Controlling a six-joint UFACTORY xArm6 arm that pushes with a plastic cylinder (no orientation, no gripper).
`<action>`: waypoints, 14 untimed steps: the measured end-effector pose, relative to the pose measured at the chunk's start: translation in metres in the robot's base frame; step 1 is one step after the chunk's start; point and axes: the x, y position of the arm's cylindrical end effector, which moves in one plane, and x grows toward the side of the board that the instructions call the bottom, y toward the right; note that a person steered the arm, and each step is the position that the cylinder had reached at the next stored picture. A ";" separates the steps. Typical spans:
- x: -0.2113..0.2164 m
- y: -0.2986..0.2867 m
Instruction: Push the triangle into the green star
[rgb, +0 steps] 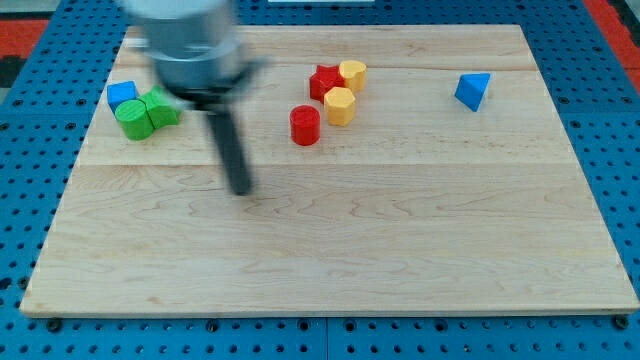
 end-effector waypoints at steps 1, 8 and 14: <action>-0.068 0.124; -0.092 0.336; -0.109 0.243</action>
